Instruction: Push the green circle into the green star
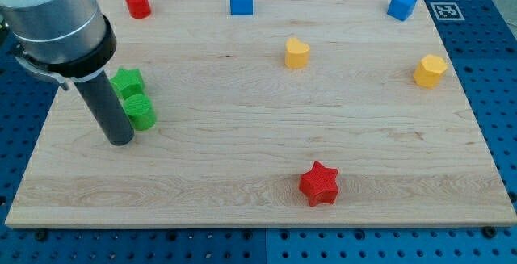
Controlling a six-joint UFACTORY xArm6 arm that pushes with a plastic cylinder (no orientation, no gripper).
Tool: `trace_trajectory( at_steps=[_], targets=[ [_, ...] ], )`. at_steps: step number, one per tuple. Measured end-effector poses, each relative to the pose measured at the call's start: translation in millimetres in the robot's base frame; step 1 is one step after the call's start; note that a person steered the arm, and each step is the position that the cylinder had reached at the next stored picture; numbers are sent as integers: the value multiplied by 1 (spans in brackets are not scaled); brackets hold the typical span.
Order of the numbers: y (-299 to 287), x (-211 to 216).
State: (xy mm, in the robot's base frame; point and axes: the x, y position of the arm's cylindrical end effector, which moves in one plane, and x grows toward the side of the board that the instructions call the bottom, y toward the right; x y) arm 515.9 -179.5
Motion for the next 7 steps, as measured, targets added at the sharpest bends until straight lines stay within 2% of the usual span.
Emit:
trace_trajectory(
  at_steps=[1,4,5,6,7],
  targets=[
    [56,17],
    [85,17],
    [85,-7],
    [78,-15],
    [49,-23]
  ],
)
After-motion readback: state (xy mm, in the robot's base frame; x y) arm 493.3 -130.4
